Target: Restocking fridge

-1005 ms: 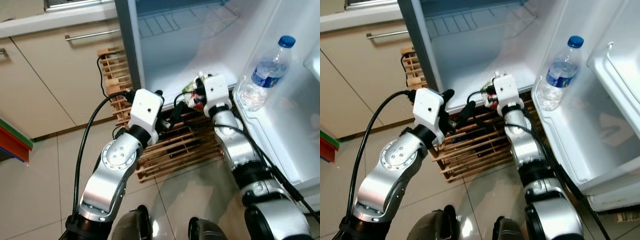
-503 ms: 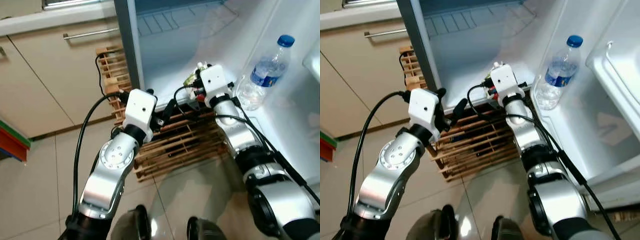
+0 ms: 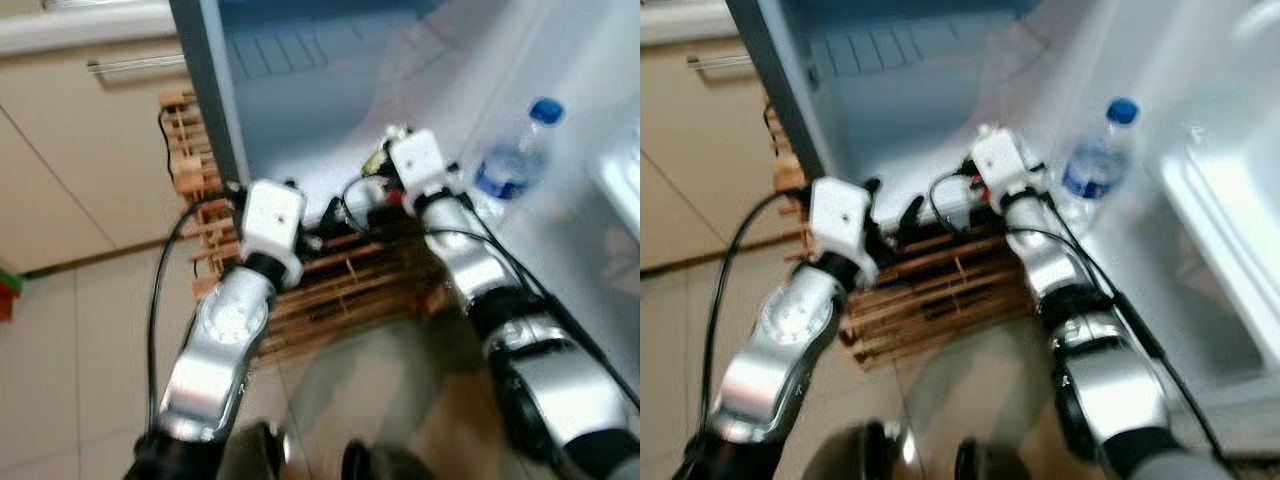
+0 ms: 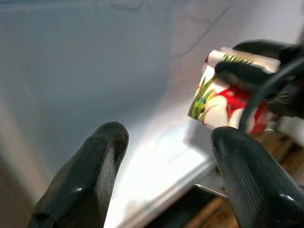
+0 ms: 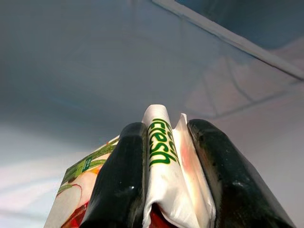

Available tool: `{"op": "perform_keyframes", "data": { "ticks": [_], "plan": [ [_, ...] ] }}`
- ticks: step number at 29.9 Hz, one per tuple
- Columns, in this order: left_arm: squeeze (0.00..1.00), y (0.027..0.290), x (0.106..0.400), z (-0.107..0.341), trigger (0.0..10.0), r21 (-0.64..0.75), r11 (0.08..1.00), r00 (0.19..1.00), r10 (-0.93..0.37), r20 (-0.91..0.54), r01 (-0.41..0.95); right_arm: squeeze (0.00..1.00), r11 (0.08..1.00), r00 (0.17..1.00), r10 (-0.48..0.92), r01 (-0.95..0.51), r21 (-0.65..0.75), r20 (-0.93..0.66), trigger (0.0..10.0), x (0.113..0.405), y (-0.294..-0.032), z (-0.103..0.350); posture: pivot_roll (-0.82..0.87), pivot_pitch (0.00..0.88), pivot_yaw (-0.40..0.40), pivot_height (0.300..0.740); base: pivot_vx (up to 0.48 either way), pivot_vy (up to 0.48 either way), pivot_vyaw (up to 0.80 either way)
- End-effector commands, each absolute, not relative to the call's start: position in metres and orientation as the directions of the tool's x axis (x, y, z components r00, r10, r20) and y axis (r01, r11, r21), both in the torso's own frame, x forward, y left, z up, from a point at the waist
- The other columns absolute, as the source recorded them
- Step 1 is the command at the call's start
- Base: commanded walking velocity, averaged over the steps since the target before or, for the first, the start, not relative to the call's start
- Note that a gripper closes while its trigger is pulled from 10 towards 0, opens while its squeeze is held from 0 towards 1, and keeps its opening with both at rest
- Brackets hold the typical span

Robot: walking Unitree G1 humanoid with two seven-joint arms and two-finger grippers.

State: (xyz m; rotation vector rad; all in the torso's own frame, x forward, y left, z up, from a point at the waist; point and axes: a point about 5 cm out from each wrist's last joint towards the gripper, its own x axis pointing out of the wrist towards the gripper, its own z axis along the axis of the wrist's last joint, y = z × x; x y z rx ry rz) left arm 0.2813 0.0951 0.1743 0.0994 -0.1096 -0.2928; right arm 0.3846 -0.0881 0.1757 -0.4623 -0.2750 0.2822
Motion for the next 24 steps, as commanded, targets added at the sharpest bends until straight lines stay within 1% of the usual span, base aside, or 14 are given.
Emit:
{"op": "perform_keyframes", "data": {
  "ticks": [1,4,9,12,16,24],
  "plan": [
    [0.00,0.087,0.280,0.173,10.0,0.114,0.949,0.949,-0.304,0.086,0.294,0.00,0.858,0.933,0.306,-0.185,-0.479,0.188,10.0,0.386,-0.101,0.174,0.09,0.173,-0.043,0.740,0.000,0.000,0.00],
    [0.00,0.088,0.282,0.177,10.0,0.118,0.953,0.950,-0.292,0.109,0.280,0.00,0.858,0.928,0.320,-0.198,-0.474,0.191,10.0,0.387,-0.097,0.175,0.10,0.171,-0.040,0.740,0.000,0.000,0.00],
    [0.00,0.086,0.279,0.184,10.0,0.112,0.945,0.935,-0.321,0.153,0.306,0.00,0.840,0.909,0.373,-0.246,-0.483,0.185,10.0,0.386,-0.088,0.175,0.09,0.178,-0.038,0.740,0.000,0.000,0.00],
    [0.00,0.079,0.273,0.186,10.0,0.137,0.927,0.914,-0.369,0.167,0.349,0.00,0.830,0.904,0.393,-0.270,-0.489,0.168,10.0,0.386,-0.082,0.174,0.10,0.195,-0.038,0.740,0.427,0.000,0.00],
    [0.00,0.078,0.271,0.187,10.0,0.145,0.926,0.914,-0.370,0.168,0.348,0.00,0.821,0.901,0.403,-0.276,-0.500,0.164,10.0,0.387,-0.079,0.175,0.11,0.208,-0.037,0.740,0.480,0.000,0.00],
    [0.00,0.081,0.269,0.185,10.0,0.138,0.936,0.928,-0.343,0.147,0.325,0.00,0.791,0.884,0.441,-0.299,-0.534,0.158,10.0,0.387,-0.071,0.177,0.11,0.238,-0.029,0.740,0.000,0.000,0.00]
  ]
}}
